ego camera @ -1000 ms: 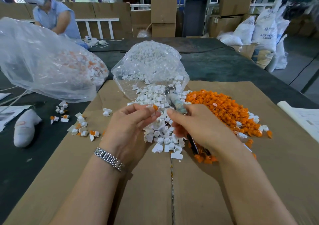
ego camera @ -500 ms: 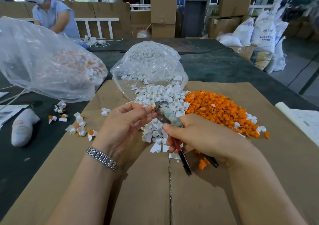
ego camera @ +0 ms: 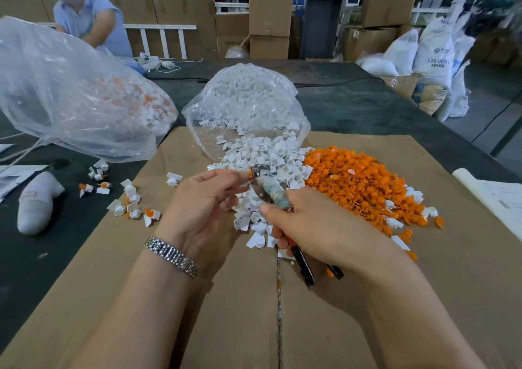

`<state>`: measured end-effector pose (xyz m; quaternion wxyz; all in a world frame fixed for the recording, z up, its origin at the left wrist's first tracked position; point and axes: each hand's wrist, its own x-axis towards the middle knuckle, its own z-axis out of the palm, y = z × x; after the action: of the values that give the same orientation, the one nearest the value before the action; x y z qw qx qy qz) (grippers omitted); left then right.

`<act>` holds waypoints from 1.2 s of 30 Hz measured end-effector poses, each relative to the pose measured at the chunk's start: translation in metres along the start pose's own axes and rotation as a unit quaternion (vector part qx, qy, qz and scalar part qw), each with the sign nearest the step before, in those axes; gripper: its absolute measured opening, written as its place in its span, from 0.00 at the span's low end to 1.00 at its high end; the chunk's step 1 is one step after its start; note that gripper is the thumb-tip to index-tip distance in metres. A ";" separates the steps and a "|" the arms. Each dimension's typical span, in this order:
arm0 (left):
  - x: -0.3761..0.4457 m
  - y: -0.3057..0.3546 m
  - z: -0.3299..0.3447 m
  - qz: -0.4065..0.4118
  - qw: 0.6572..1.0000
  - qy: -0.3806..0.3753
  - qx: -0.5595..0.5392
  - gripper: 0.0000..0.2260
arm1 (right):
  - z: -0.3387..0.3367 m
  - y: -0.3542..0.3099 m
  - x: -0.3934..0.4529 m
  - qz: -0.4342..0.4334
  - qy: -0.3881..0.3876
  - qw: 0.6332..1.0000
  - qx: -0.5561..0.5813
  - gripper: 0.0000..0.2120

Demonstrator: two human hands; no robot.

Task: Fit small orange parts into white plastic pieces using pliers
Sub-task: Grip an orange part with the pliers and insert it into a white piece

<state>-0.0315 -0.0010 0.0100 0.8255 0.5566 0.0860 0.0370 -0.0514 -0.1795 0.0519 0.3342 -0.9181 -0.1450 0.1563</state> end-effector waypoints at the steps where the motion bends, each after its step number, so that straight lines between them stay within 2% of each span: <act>1: 0.000 -0.001 0.000 0.001 1.000 0.001 -0.016 0.02 | 0.001 -0.001 0.000 0.001 0.002 1.000 -0.001 0.21; 3: 0.001 -0.002 0.000 -0.001 0.999 0.003 -0.034 0.01 | 0.003 -0.002 0.001 -0.003 -0.001 1.000 -0.002 0.22; 6: 0.003 -0.002 0.000 -0.001 0.999 0.002 -0.036 0.05 | 0.004 -0.002 0.001 -0.006 -0.003 1.000 0.015 0.24; 8: 0.002 -0.001 0.001 -0.009 0.999 0.002 -0.042 0.00 | 0.005 -0.002 0.001 -0.006 0.002 1.000 0.020 0.24; 12: 0.002 -0.001 -0.002 -0.017 0.999 0.008 -0.043 0.06 | 0.009 -0.003 0.001 -0.006 0.028 0.999 0.028 0.22; 16: 0.002 -0.001 -0.001 -0.020 0.999 0.016 -0.040 0.05 | 0.014 -0.001 0.005 0.002 0.051 0.998 0.020 0.22; 18: 0.002 -0.002 0.000 -0.028 0.998 0.027 -0.042 0.01 | 0.018 -0.001 0.007 0.004 0.062 0.998 0.018 0.19; 20: 0.001 -0.002 0.001 -0.027 0.998 0.043 -0.042 0.06 | 0.022 -0.002 0.009 0.002 0.073 0.997 0.016 0.18; 22: 0.000 -0.002 0.002 -0.030 0.997 0.053 -0.039 0.03 | 0.023 -0.001 0.010 0.004 0.076 0.997 0.011 0.18; 23: -0.002 -0.002 0.003 -0.027 0.997 0.050 -0.043 0.01 | 0.022 0.000 0.011 0.007 0.075 0.997 0.009 0.18; 25: -0.005 -0.002 0.004 -0.020 0.997 0.043 -0.056 0.10 | 0.020 0.002 0.011 0.016 0.065 0.998 0.014 0.19; 26: -0.006 0.000 0.006 -0.016 0.997 0.042 -0.059 0.10 | 0.017 0.003 0.010 0.017 0.056 0.998 0.023 0.19; 28: -0.007 0.001 0.007 -0.005 0.998 0.033 -0.049 0.03 | 0.013 0.004 0.008 0.017 0.027 0.998 0.062 0.20; 32: -0.009 0.003 0.005 0.024 0.999 0.015 -0.013 0.04 | -0.001 0.006 -0.002 0.038 -0.009 0.986 0.161 0.22; 34: -0.010 0.004 0.002 0.035 0.999 -0.013 -0.005 0.04 | -0.011 0.009 -0.007 0.052 0.002 0.983 0.178 0.25; 36: -0.010 0.005 0.001 0.038 0.999 -0.030 0.009 0.03 | -0.021 0.013 -0.009 0.058 0.054 0.990 0.116 0.27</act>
<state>-0.0410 -0.0020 0.0159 0.8209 0.5674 0.0402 0.0508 -0.0492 -0.2043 0.0601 0.4358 -0.8871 -0.0545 0.1417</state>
